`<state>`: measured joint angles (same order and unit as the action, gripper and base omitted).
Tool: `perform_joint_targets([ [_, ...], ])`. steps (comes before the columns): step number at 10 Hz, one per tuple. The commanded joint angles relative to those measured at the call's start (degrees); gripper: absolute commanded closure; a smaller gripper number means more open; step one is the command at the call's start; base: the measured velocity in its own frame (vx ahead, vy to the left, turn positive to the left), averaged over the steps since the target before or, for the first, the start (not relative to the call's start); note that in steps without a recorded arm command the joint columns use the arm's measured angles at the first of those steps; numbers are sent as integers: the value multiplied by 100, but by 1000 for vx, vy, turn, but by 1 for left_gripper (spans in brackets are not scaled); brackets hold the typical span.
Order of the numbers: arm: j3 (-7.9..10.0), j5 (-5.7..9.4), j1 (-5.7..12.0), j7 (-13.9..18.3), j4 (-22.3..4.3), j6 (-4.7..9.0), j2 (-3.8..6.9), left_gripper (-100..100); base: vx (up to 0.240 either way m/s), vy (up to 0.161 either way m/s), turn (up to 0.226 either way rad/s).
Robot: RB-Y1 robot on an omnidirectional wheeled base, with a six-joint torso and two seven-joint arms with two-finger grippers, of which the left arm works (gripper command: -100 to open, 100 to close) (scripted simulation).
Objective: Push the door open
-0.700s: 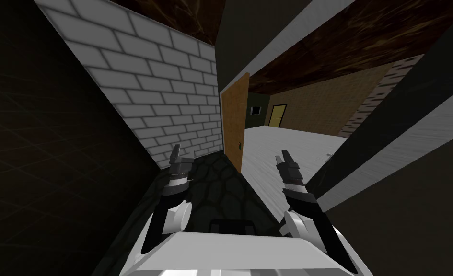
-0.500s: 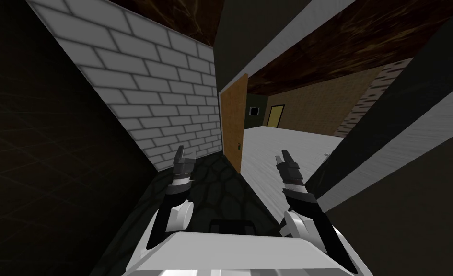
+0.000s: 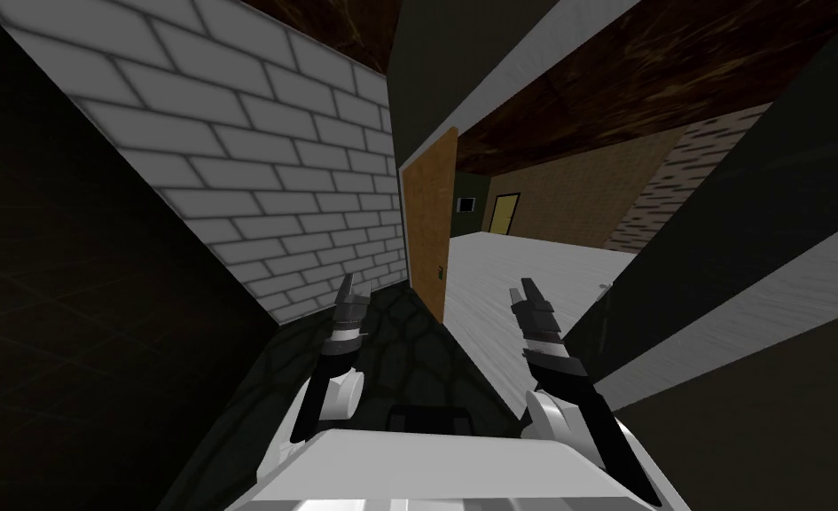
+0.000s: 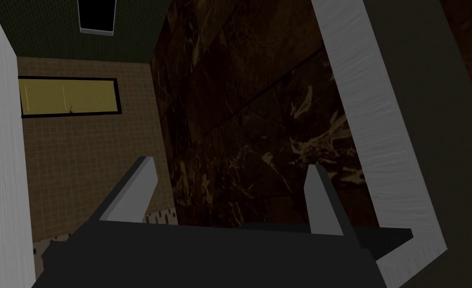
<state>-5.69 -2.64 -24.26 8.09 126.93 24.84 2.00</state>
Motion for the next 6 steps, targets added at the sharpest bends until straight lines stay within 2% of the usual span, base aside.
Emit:
perform_joint_targets([
  [1,-34,-4,51,6,-162,37,35,-100,90,20,-55],
  [4,-148,-21,250,14,-719,167,125,-100,126,24,-111],
  [6,-201,-29,342,18,-976,227,157,-100,111,45,-88],
])
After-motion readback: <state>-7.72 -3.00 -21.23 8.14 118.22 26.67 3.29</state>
